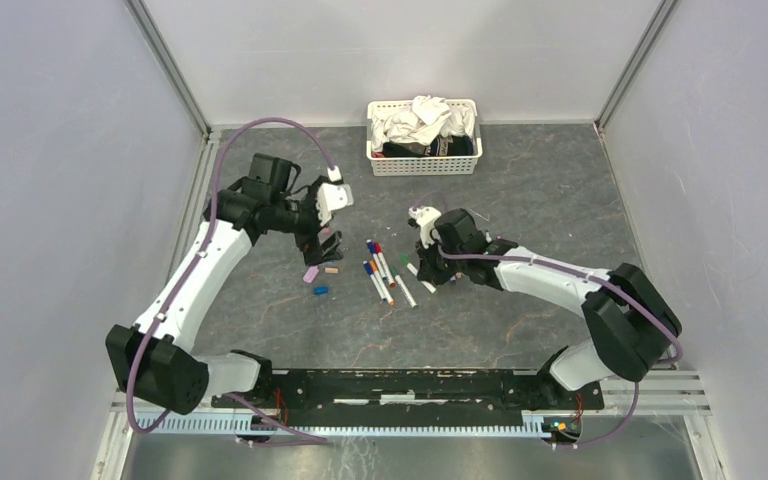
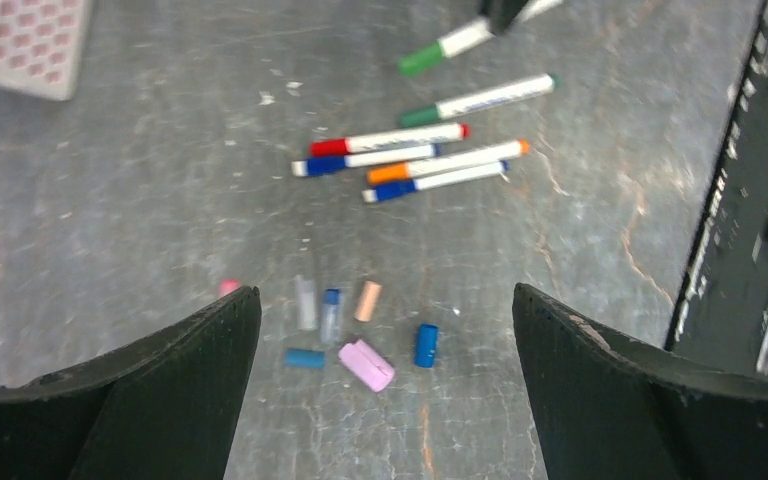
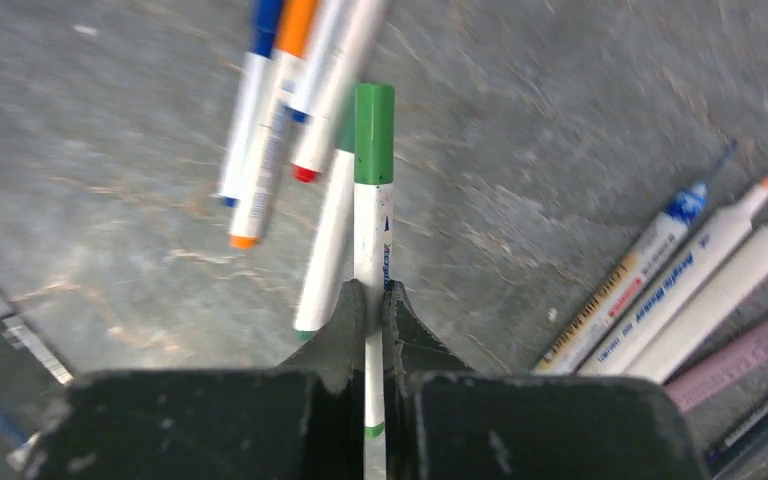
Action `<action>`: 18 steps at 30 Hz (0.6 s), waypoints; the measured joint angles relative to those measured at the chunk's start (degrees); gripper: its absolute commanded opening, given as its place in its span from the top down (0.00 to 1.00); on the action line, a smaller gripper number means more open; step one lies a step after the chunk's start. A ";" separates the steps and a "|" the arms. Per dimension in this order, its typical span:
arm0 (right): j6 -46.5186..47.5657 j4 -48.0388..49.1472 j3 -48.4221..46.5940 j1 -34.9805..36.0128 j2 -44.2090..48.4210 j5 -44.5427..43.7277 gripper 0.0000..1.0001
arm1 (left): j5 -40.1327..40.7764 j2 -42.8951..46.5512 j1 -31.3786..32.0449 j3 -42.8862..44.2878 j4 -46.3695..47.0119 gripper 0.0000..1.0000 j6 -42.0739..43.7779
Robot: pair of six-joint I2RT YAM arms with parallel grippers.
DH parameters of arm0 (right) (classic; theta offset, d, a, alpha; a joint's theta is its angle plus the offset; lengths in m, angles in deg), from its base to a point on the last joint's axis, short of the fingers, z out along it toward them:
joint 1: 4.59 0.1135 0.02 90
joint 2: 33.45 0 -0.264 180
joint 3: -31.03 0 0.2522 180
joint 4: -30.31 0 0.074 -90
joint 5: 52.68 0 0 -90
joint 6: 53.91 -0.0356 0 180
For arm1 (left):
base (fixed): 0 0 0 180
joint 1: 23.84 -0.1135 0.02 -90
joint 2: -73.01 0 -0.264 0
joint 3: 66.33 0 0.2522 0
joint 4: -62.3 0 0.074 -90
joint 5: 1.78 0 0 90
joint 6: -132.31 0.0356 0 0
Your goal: Open the pen caps
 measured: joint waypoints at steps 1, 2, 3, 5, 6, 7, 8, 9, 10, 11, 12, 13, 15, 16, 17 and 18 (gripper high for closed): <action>0.15 -1.46 -1.38 -0.39 0.87 1.77 1.00 | -1.07 -0.28 0.31 -1.03 -0.50 0.00 1.46; 0.31 -2.47 -2.82 -0.61 1.44 3.93 1.00 | -1.77 -0.35 1.03 -2.27 -1.11 0.00 3.21; 0.37 -3.06 -3.98 -0.70 1.75 5.88 1.00 | -1.95 -0.35 2.10 -3.19 -1.88 0.00 4.81; 0.44 -4.55 -7.10 -0.87 2.03 11.89 1.00 | -1.60 -0.35 4.87 -4.04 -3.41 0.00 7.65; 0.42 -4.96 -8.28 -0.92 2.03 14.84 1.00 | -1.38 -0.35 6.36 -4.15 -3.98 0.00 8.94; 0.33 -5.35 -9.35 -0.92 1.99 18.21 1.00 | -0.96 -0.35 8.02 -4.17 -4.57 0.00 10.45; 0.26 -5.73 -10.51 -0.87 1.90 22.47 1.00 | -0.35 -0.35 9.64 -4.17 -5.11 0.00 11.87; 0.07 -5.84 -11.21 -0.79 1.81 26.05 1.00 | 0.13 -0.35 11.32 -4.24 -5.75 0.00 13.64; -0.13 -5.84 -11.50 -0.68 1.70 28.50 1.00 | 0.57 -0.35 12.28 -4.42 -6.10 0.02 14.88; -0.33 -5.84 -11.65 -0.50 1.55 31.26 1.00 | 1.31 -0.33 13.22 -4.63 -6.67 0.04 16.50; -0.68 -5.88 -11.65 -0.31 1.20 34.64 1.00 | 1.84 -0.33 13.77 -4.90 -7.26 0.07 17.88; -0.90 -5.90 -11.65 -0.28 0.85 36.94 1.00 | 2.43 -0.33 14.10 -5.09 -7.67 0.11 19.08; -1.79 -5.75 -11.63 0.00 0.13 40.74 1.00 | 3.58 -0.33 14.51 -5.35 -8.83 0.19 21.62; -2.40 -5.49 -11.61 0.11 -0.13 42.66 1.00 | 4.07 -0.33 14.64 -5.38 -9.33 0.24 22.62; -3.19 -4.81 -11.50 0.22 -0.31 44.50 1.00 | 4.31 -0.33 14.82 -5.38 -9.75 0.28 23.52; -3.87 -4.22 -11.45 0.26 -0.33 45.75 1.00 | 4.35 -0.33 14.93 -5.38 -10.27 0.33 24.57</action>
